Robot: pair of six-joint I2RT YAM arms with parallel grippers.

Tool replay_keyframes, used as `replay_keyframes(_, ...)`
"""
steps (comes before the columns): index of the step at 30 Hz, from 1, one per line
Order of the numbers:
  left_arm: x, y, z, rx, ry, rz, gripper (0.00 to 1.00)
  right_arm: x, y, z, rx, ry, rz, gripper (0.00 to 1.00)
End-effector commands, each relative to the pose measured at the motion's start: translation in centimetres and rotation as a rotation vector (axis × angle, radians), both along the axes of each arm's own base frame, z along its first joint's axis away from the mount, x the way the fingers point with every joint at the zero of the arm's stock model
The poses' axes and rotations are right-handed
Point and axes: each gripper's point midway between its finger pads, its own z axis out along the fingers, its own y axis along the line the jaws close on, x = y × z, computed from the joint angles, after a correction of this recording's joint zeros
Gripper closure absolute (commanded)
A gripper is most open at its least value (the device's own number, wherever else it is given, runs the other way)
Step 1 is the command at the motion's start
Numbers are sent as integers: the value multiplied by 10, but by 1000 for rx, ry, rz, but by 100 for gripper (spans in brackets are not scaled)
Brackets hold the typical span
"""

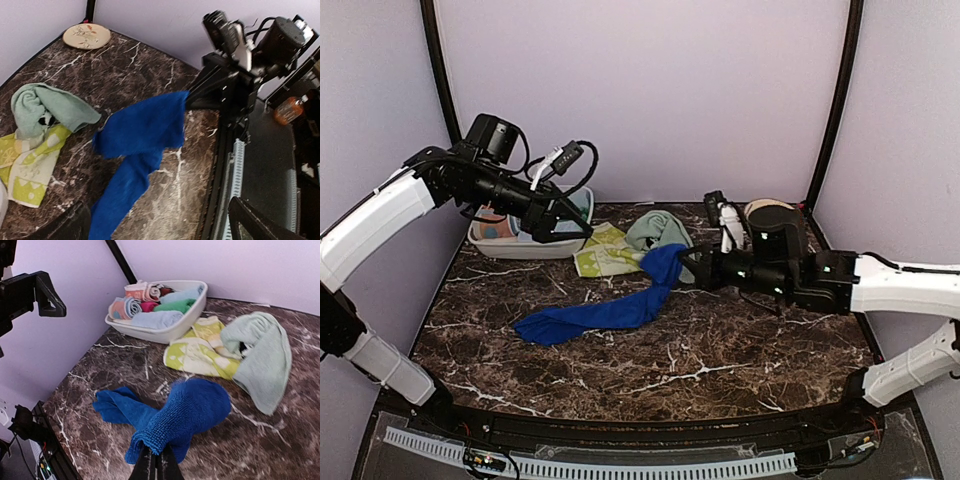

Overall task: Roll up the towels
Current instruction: Place the towel at the center of the board, then adjust the towel at the center of the board.

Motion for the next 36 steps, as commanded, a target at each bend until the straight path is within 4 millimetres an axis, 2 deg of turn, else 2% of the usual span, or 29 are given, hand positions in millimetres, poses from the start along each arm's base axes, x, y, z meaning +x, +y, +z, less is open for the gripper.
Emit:
replay_keyframes(1,-2,40,-60,286,-116,18,2,-14,-72,-37,-82,92,-172,100)
replay_keyframes(4,4,84,-118,499,-179,53,4,-20,-117,-57,-170,142,-289,99)
replay_keyframes(6,1,114,-151,572,-147,65,6,-24,-136,-63,-218,167,-335,85)
replay_keyframes(8,-3,140,-181,644,-118,66,7,-29,-145,-67,-250,194,-345,78)
replay_keyframes(10,-8,152,-206,692,-105,49,10,-33,-151,-74,-279,219,-344,59)
replay_keyframes(11,-12,152,-215,691,-96,34,11,-36,-154,-79,-298,231,-348,55)
replay_keyframes(13,-9,146,-223,664,-105,20,14,-39,-160,-88,-325,253,-356,50)
replay_keyframes(16,9,141,-233,670,-149,25,23,-44,-166,-93,-331,278,-367,42)
replay_keyframes(20,28,143,-254,729,-185,-29,30,-48,-166,-88,-291,291,-355,41)
replay_keyframes(26,42,132,-276,714,-226,-108,29,-50,-152,-85,-286,297,-290,41)
replay_keyframes(29,49,126,-280,696,-240,-119,32,-50,-143,-87,-325,308,-253,40)
replay_keyframes(32,49,120,-280,669,-260,-157,45,-52,-134,-93,-360,318,-208,38)
replay_keyframes(36,44,116,-277,651,-271,-208,77,-50,-124,-107,-436,343,-171,25)
